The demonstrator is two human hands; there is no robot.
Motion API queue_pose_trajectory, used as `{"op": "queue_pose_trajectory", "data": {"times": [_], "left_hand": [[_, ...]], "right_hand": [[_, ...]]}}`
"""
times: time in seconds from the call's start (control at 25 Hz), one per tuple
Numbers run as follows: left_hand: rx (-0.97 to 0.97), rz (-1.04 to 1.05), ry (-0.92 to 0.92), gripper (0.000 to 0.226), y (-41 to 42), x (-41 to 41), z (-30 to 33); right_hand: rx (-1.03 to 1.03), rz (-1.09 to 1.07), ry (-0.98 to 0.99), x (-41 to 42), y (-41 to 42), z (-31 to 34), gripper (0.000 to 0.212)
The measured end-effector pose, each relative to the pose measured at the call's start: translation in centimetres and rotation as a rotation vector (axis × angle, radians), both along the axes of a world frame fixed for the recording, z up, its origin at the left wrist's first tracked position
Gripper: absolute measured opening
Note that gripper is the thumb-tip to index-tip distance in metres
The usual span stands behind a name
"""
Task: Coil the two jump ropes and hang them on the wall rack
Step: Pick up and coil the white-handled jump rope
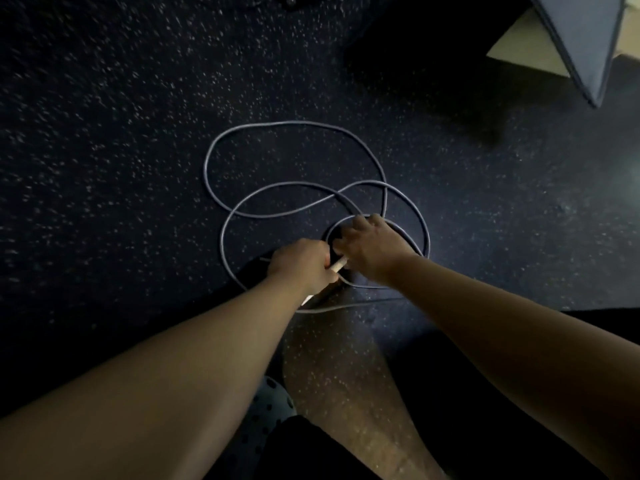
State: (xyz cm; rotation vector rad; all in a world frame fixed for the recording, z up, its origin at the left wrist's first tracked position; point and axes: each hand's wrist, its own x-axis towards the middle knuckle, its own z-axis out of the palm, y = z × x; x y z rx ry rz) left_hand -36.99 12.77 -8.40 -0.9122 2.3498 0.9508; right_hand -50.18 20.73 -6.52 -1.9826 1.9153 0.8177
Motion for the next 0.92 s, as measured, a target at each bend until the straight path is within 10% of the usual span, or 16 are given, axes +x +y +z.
{"op": "queue_pose_trajectory", "data": {"times": [0.4, 0.92], "left_hand": [[-0.418, -0.029, 0.221, 0.024, -8.4, 8.1, 22.3], [-0.686, 0.242, 0.708, 0.020, -8.2, 34.8, 48.6]], "right_hand": [[-0.519, -0.320, -0.565, 4.4, -6.9, 20.8, 0.039], [-0.814, 0.027, -1.346, 26.0, -11.1, 46.2, 0.007]]}}
